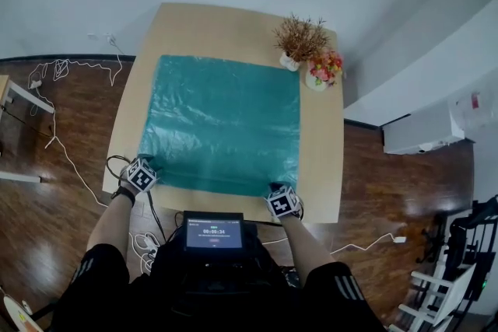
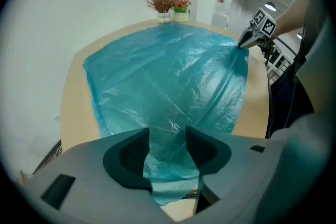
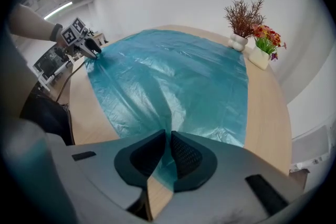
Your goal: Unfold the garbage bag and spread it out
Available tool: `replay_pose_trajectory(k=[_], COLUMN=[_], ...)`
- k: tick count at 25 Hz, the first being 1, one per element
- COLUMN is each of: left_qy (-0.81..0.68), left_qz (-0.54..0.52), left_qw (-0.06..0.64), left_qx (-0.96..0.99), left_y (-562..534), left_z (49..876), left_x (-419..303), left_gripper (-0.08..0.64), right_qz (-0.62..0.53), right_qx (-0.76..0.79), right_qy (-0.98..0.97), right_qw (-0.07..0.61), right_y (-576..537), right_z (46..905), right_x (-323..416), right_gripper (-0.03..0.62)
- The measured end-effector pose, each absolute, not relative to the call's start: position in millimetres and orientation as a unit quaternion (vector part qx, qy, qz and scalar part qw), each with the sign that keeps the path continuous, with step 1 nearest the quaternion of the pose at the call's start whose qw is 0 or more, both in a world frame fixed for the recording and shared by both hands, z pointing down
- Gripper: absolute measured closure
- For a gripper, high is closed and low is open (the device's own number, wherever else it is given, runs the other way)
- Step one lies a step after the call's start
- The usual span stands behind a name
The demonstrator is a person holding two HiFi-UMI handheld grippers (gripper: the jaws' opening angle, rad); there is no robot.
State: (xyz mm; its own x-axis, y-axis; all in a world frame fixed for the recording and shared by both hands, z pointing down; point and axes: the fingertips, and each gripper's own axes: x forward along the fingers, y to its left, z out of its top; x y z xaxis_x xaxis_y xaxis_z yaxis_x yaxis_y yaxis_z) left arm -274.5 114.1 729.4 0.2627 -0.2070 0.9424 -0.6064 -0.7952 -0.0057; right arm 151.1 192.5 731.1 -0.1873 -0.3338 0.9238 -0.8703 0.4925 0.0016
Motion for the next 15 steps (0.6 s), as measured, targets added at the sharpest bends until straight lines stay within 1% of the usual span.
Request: replay_pose_trajectory(k=[4, 8, 9, 11, 15], left_qy=[-0.255, -0.27, -0.282, -0.31, -0.353], left_qz=[0.557, 0.554, 0.545, 0.519, 0.46], left_qw=[0.174, 0.175, 0.172, 0.159, 0.122], left_qx=[0.771, 0.768, 0.77, 0.781, 0.805], left_y=[115.9, 116.2, 113.9, 106.7, 101.5], left_z=[733.5, 740.5, 734.9, 712.0, 656.8], left_x=[-274.4, -277.9, -277.6, -272.4, -266.4], left_gripper=[0.333, 0.333, 0.333, 0.333, 0.332], right_qz=[0.282, 0.295, 0.298, 0.297, 0.273], right_qx=[0.427, 0.448, 0.456, 0.476, 0.505], right_qy=[-0.716, -0.716, -0.717, -0.725, -0.756], right_qw=[0.475, 0.447, 0.435, 0.4, 0.315], right_y=[192.6, 189.5, 186.9, 179.0, 162.8], right_z=[732.5, 731.0, 729.9, 721.9, 677.5], right_x=[152.7, 155.7, 157.3, 161.2, 159.5], right_gripper=[0.531, 0.533, 0.518, 0.518, 0.52])
